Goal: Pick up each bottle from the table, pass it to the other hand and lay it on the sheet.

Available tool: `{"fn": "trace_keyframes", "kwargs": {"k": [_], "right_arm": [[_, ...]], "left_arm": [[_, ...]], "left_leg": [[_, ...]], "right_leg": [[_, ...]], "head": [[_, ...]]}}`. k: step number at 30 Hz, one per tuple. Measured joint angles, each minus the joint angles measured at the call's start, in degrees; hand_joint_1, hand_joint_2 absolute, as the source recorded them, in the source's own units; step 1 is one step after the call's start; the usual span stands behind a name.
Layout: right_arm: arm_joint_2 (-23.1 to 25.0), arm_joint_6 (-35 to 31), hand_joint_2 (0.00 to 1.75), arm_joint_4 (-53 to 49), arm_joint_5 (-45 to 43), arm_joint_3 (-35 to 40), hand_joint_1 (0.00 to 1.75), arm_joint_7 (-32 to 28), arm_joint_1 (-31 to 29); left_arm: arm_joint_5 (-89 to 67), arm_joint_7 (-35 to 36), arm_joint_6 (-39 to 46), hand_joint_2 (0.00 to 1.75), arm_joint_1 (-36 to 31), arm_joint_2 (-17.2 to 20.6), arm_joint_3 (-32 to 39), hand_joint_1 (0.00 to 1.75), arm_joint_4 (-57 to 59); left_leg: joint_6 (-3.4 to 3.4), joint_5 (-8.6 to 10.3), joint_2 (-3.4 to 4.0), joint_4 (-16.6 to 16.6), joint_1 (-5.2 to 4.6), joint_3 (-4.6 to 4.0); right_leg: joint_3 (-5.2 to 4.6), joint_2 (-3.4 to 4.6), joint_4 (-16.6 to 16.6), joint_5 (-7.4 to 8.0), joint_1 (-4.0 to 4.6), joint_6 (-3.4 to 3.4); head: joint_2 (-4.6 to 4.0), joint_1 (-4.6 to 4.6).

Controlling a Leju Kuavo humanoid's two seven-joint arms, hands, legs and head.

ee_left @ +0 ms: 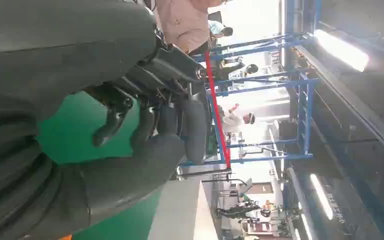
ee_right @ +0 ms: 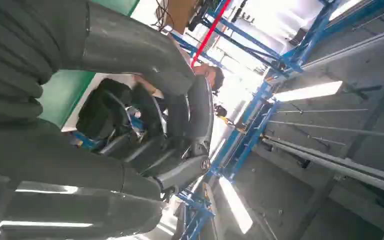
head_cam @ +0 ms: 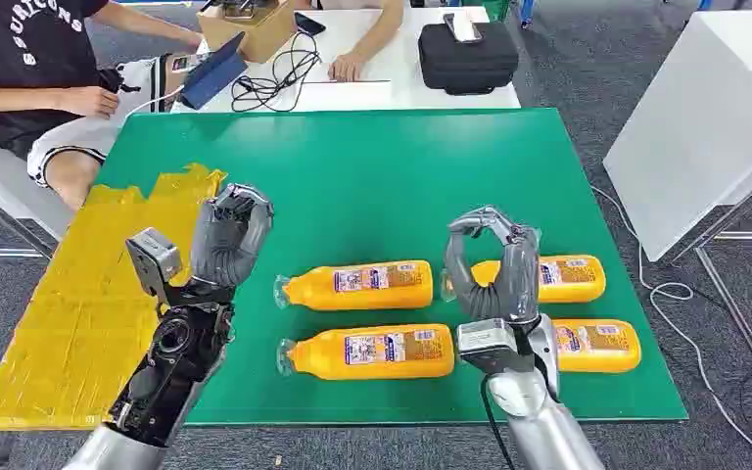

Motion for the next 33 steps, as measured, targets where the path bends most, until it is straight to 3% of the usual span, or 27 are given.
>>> {"fn": "trace_keyframes", "kwargs": {"k": [4,5,7,8,9,11,12,16,20,21,22,33], "right_arm": [[0.11,2.37,1.75,-0.02,-3.06,0.0,1.75,2.05,0.59],[0.4,4.01,1.75,-0.07,-5.83,-0.04,1.75,2.69,2.78],[1.05,4.28,1.75,-0.04,-12.91,0.04,1.75,-1.5,10.39],[0.96,3.42,1.75,0.02,-14.09,0.26,1.75,-3.16,12.87],[0.76,2.93,1.75,0.02,-14.58,0.5,1.75,-4.79,14.95],[0.57,2.69,1.75,-0.61,-16.48,0.72,1.75,-3.73,16.98],[0.42,3.4,1.75,-1.26,-18.06,0.7,1.64,-2.48,18.05],[-0.06,9.54,1.75,-4.71,-25.87,0.61,1.64,0.41,21.59],[-0.28,11.37,1.75,-7.63,-27.56,0.09,1.64,1.4,22.94],[-0.35,11.39,1.75,-8.06,-27.65,0.07,0.19,1.42,23.12],[-0.39,11.43,1.75,-8.5,-27.8,0.07,0.0,1.44,23.33],[-1.49,16.98,1.75,-14.27,-30.89,-2.44,0.0,4.74,26.05]], "left_arm": [[-3.08,2.43,2.8,1.75,0.53,-0.04,0.04,1.75,-0.02],[-7.62,3.77,6.43,1.75,3.3,-0.75,0.04,1.75,-0.26],[-14.3,1.02,13.61,1.75,10.07,-2.69,-0.13,1.64,-0.63],[-15.4,-0.55,15.46,1.75,12.45,-3.16,-0.62,0.89,-0.33],[-15.63,-1.38,16.04,1.75,14.58,-3.41,-1.23,0.0,-0.17],[-15.52,-0.57,16.7,1.75,16.02,-4.0,-1.77,0.0,-0.17],[-15.41,0.39,16.81,1.75,16.28,-4.15,-1.79,0.0,-0.17],[-15.63,2.69,16.68,1.75,17.53,-4.52,-1.75,0.0,-0.57],[-15.91,3.32,16.61,1.75,18.06,-4.81,-1.68,0.0,-1.51],[-15.91,3.36,16.61,1.75,18.16,-4.85,-1.66,0.0,-1.62],[-15.91,3.37,16.61,1.75,18.25,-4.9,-1.66,0.0,-1.77],[-16.15,4.2,16.28,1.75,18.86,-5.14,-1.29,0.0,-2.86]], "left_leg": [[0.02,-0.03,0.0,-0.01,0.0,0.05],[0.26,-0.22,0.04,-0.02,0.0,0.28],[0.31,-0.69,-0.01,-0.02,-0.01,0.79],[0.31,-0.69,-0.05,0.06,-0.01,0.72],[0.31,-0.69,-0.06,0.08,-0.02,0.41],[0.35,-0.73,-0.02,0.11,-0.02,0.24],[0.41,-0.77,-0.01,0.11,-0.03,0.29],[0.43,-0.79,-0.01,0.13,-0.06,0.26],[0.44,-0.78,0.0,0.16,-0.06,0.29],[0.44,-0.78,0.0,0.18,-0.06,0.3],[0.44,-0.78,0.0,0.19,-0.06,0.3],[0.46,-0.79,0.0,0.21,-0.07,0.32]], "right_leg": [[0.04,0.0,-0.02,-0.01,0.0,0.0],[0.24,0.03,-0.12,-0.08,0.0,0.06],[0.9,0.02,-0.2,-0.61,0.0,0.37],[0.82,0.0,-0.18,-0.62,-0.01,0.36],[0.53,0.0,-0.16,-0.61,-0.01,0.36],[0.39,0.03,-0.17,-0.6,-0.01,0.36],[0.43,0.02,-0.18,-0.61,-0.01,0.36],[0.44,0.01,-0.18,-0.65,-0.05,0.42],[0.49,0.01,-0.18,-0.64,-0.05,0.43],[0.5,0.01,-0.18,-0.64,-0.05,0.43],[0.51,0.01,-0.18,-0.64,-0.05,0.43],[0.53,0.01,-0.18,-0.64,-0.07,0.44]], "head": [[0.0,0.0],[0.0,0.02],[0.0,0.02],[0.0,0.02],[0.0,-0.02],[0.0,-0.04],[0.0,0.0],[0.0,-0.02],[0.0,0.0],[0.0,0.0],[0.0,-0.02],[0.0,-0.02]]}}
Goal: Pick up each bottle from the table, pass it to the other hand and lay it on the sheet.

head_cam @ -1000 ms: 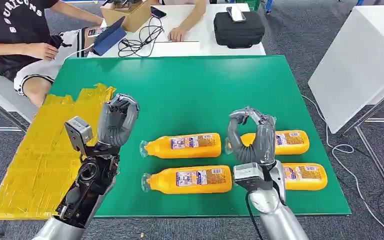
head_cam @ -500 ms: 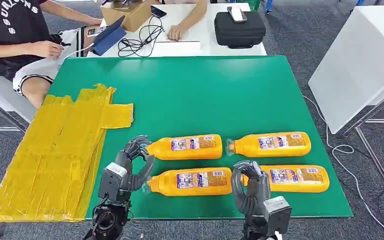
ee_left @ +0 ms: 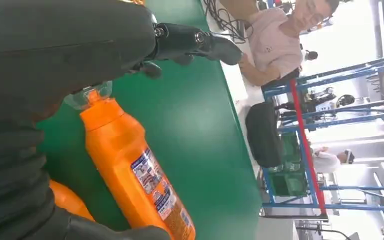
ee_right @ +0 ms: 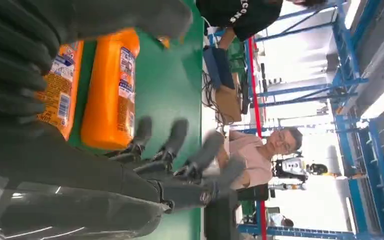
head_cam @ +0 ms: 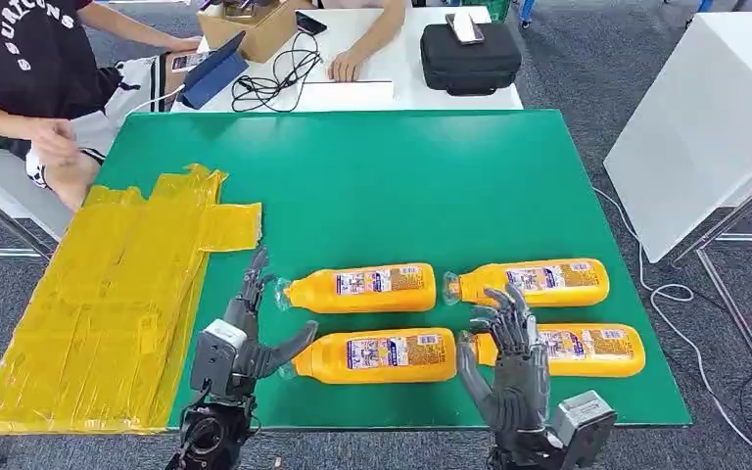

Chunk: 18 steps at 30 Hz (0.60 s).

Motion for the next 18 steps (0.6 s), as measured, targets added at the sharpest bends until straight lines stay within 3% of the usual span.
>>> {"fn": "trace_keyframes", "kwargs": {"k": [7,13,18], "right_arm": [[-0.72,1.86,1.75,-3.72,5.89,-3.55,0.0,3.64,0.98],[-4.48,5.35,1.75,-5.9,23.86,-9.83,0.0,11.04,1.35],[-8.75,9.38,1.75,-6.5,38.02,-17.19,0.0,13.16,3.26]], "left_arm": [[0.0,0.11,0.09,1.75,0.22,-0.7,0.83,0.0,-0.42],[0.02,0.17,-0.63,1.75,0.57,-2.03,2.18,0.0,-0.31],[0.61,-0.74,-2.36,1.75,0.79,-2.65,2.95,0.0,0.76]], "left_leg": [[0.03,-0.01,0.0,0.01,0.0,0.01],[0.07,-0.04,0.0,0.1,-0.01,0.01],[0.2,-0.12,-0.03,0.17,-0.03,0.0]], "right_leg": [[0.01,0.0,0.0,0.0,-0.01,0.0],[0.05,0.0,-0.01,0.01,-0.03,0.01],[0.09,-0.01,-0.02,-0.03,-0.09,0.1]], "head": [[0.0,0.0],[0.0,0.0],[0.0,0.02]]}}
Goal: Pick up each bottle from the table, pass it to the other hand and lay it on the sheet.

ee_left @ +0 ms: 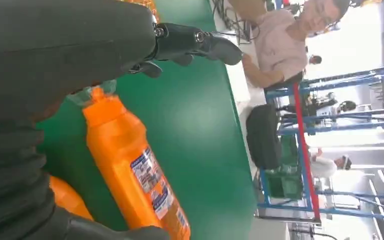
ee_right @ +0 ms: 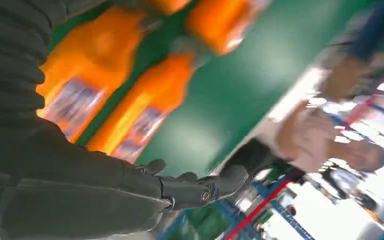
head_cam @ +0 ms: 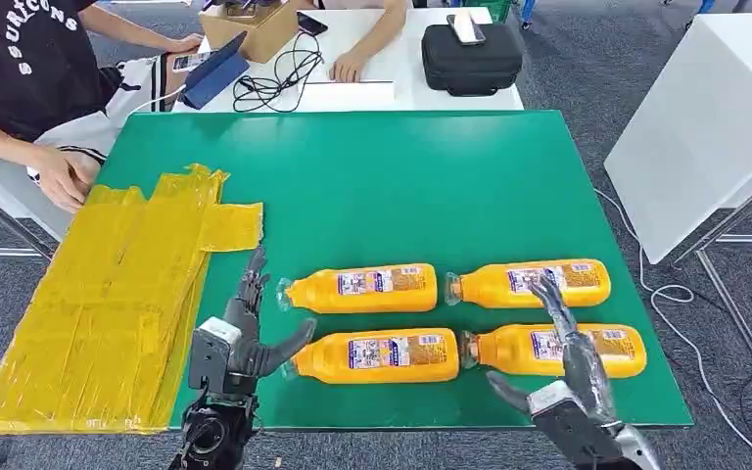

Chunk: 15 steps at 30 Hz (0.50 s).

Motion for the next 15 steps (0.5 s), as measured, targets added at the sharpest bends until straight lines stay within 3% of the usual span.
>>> {"fn": "trace_keyframes", "kwargs": {"k": [9,15], "right_arm": [[-4.36,3.6,1.75,-2.38,6.43,-10.29,0.0,0.11,3.74],[-9.44,8.62,1.75,-3.14,18.54,-16.23,0.0,2.58,6.39]], "left_arm": [[0.76,-0.79,-0.63,1.75,0.24,-0.48,0.33,0.0,2.01],[1.9,-0.89,-2.58,1.75,0.14,-0.79,1.24,0.0,2.6]], "left_leg": [[0.15,-0.1,0.05,0.02,-0.13,0.02],[0.17,-0.11,0.04,0.04,-0.16,0.02]], "right_leg": [[0.0,0.01,-0.01,-0.01,-0.03,0.02],[0.02,0.0,-0.01,-0.01,-0.05,0.03]], "head": [[0.0,-0.04],[0.0,-0.02]]}}
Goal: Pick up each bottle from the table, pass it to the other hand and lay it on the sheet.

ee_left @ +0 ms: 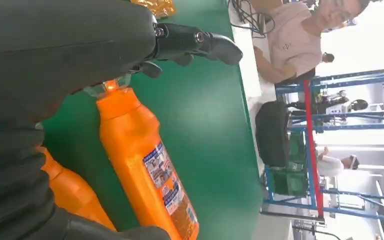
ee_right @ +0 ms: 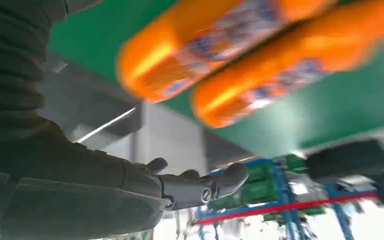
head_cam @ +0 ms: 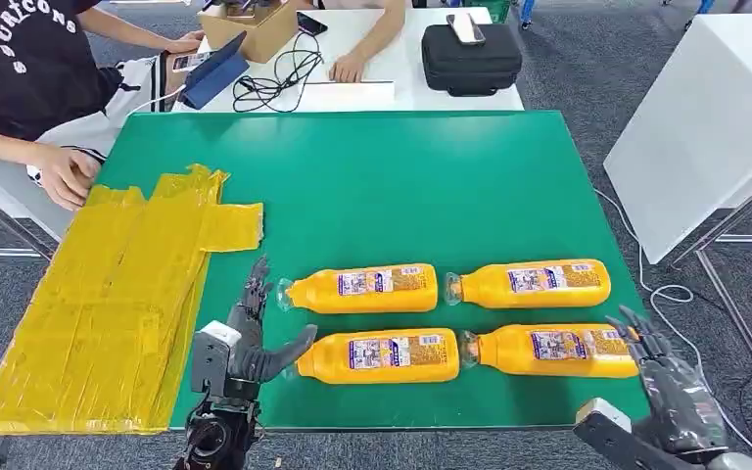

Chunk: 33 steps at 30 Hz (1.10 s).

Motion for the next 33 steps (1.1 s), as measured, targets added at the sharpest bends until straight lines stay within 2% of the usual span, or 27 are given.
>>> {"fn": "trace_keyframes", "kwargs": {"k": [6,14,21,26,33], "right_arm": [[-1.38,2.96,1.75,-0.99,3.0,-5.8,0.0,-1.62,1.38],[-2.17,5.47,1.75,-1.29,5.19,-7.48,0.0,-1.71,1.79],[-4.26,7.63,1.75,1.63,6.76,-8.18,0.0,-5.05,0.24],[-6.23,7.77,1.75,6.27,7.31,-5.17,0.0,-5.27,-2.35],[-8.09,3.96,1.75,13.07,8.12,4.92,0.0,-2.73,-8.27]], "left_arm": [[0.7,-0.44,-1.18,1.75,-0.65,-0.22,0.7,0.0,1.07],[1.14,-0.77,-1.95,1.75,-0.86,-0.5,1.03,0.0,1.73],[1.82,-1.12,-2.78,1.75,-1.1,-0.5,1.27,0.0,2.45],[1.79,-1.16,-2.95,1.75,-1.4,-0.5,1.27,0.0,2.47],[1.77,-1.44,-2.91,1.75,-1.86,-0.55,1.18,0.0,2.56]], "left_leg": [[0.07,-0.04,0.03,0.02,-0.02,0.01],[0.07,-0.04,0.05,0.01,-0.02,0.02],[0.08,-0.03,0.07,0.01,-0.03,0.01],[0.1,-0.02,0.07,0.02,-0.03,0.03],[0.12,0.01,0.08,0.02,-0.02,0.08]], "right_leg": [[0.0,0.01,0.0,0.0,-0.01,0.01],[0.01,0.01,0.0,0.0,0.0,0.01],[0.03,0.02,0.0,0.01,-0.01,0.01],[0.07,0.02,0.0,0.01,0.0,0.02],[0.08,0.03,0.01,0.01,0.01,0.02]], "head": [[0.0,0.0],[0.0,0.0],[0.0,0.0],[0.0,0.0],[0.0,0.0]]}}
